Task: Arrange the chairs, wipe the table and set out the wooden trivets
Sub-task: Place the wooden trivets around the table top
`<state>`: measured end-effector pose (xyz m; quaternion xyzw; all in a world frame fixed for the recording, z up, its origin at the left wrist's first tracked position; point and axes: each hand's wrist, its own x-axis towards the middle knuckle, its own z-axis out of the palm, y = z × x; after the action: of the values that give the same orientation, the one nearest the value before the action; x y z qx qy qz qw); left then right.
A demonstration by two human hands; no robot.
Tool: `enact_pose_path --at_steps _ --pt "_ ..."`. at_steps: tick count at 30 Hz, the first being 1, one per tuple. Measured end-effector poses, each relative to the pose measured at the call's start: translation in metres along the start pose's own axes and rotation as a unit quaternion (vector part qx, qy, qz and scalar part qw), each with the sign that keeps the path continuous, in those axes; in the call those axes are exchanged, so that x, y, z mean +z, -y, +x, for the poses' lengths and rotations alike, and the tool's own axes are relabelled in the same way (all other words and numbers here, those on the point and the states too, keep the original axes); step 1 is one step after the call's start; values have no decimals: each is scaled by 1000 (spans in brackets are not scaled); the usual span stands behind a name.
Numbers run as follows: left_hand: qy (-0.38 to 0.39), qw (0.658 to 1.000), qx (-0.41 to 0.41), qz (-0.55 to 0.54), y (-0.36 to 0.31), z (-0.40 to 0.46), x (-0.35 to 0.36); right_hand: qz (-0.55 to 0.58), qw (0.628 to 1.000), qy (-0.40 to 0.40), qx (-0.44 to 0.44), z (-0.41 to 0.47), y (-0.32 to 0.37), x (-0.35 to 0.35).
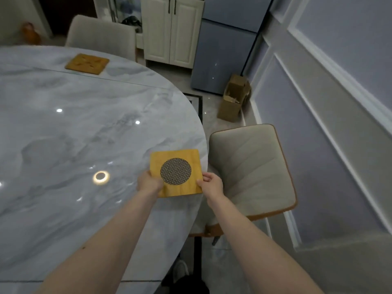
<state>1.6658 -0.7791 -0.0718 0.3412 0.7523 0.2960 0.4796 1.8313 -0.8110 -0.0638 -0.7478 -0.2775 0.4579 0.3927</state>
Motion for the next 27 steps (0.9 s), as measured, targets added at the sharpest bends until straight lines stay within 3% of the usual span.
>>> enact_pose_path --at_steps 4,12,27 --pt "-36 999 37 15 -20 46 12 -41 999 37 -1 59 11 27" --pt "-118 977 46 172 -25 83 29 -186 979 72 -50 112 21 48" --pt "-106 960 77 249 -7 86 13 -224 970 33 -89 97 13 69"
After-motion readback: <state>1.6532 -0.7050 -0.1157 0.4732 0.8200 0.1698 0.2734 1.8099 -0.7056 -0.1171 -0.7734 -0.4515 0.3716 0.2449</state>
